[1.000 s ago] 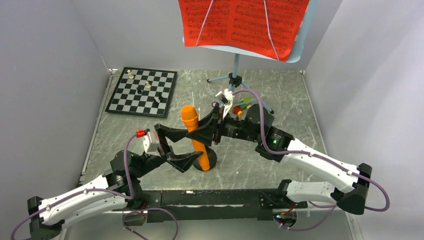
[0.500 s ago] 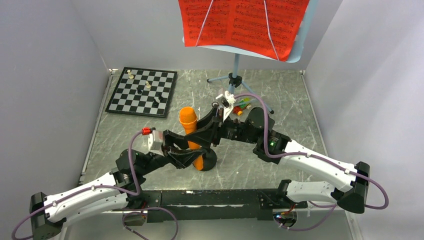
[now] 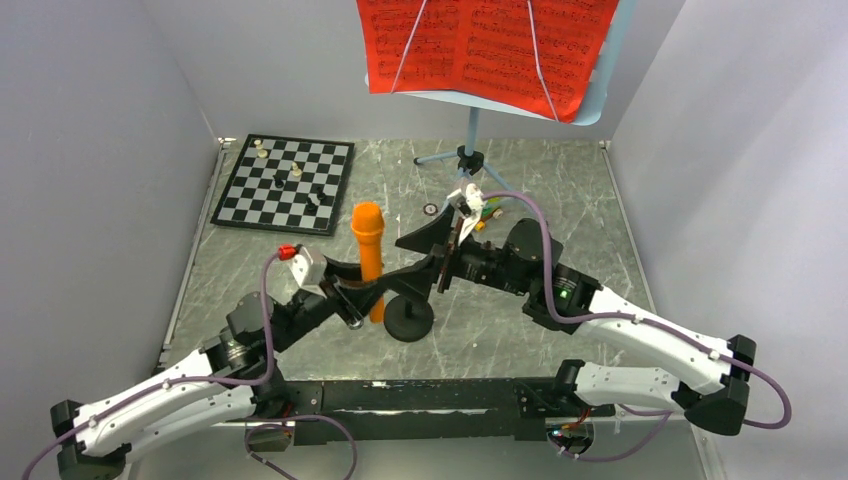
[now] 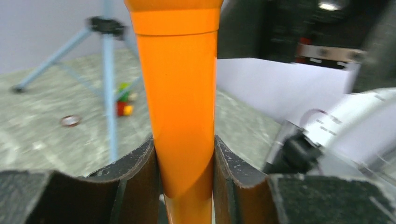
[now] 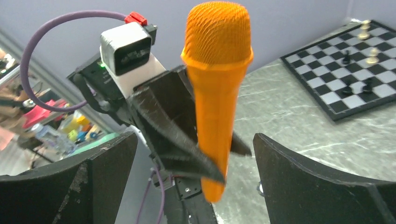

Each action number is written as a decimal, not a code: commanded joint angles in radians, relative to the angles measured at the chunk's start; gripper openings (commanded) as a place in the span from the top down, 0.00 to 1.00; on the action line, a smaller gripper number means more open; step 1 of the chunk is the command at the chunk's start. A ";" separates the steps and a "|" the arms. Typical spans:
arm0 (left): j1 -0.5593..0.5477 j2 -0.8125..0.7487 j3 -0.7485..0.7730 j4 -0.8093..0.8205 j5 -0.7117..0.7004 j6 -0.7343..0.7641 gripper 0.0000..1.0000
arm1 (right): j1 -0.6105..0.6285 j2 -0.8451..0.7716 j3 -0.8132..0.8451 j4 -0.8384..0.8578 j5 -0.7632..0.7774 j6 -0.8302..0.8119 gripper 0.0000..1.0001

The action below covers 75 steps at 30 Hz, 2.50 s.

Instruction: Pack up the instrument practice props

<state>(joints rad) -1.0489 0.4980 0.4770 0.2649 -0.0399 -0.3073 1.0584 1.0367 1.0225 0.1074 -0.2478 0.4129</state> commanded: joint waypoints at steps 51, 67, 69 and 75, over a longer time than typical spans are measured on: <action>1.246 1.060 0.144 -0.089 -0.091 -0.854 0.65 | 0.003 -0.139 -0.016 -0.287 0.204 -0.232 0.00; 1.242 1.108 0.176 -0.165 -0.055 -0.800 0.57 | 0.003 -0.187 -0.033 -0.326 0.246 -0.229 0.00; 1.242 1.108 0.175 -0.166 -0.053 -0.802 0.54 | 0.003 -0.190 -0.033 -0.329 0.246 -0.228 0.00; 1.242 1.113 0.182 -0.175 -0.049 -0.798 0.50 | 0.003 -0.197 -0.033 -0.342 0.280 -0.227 0.00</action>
<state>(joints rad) 0.1967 1.5833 0.6533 0.1841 -0.0971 -1.1267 1.0603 0.8639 0.9878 -0.2394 -0.0036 0.1864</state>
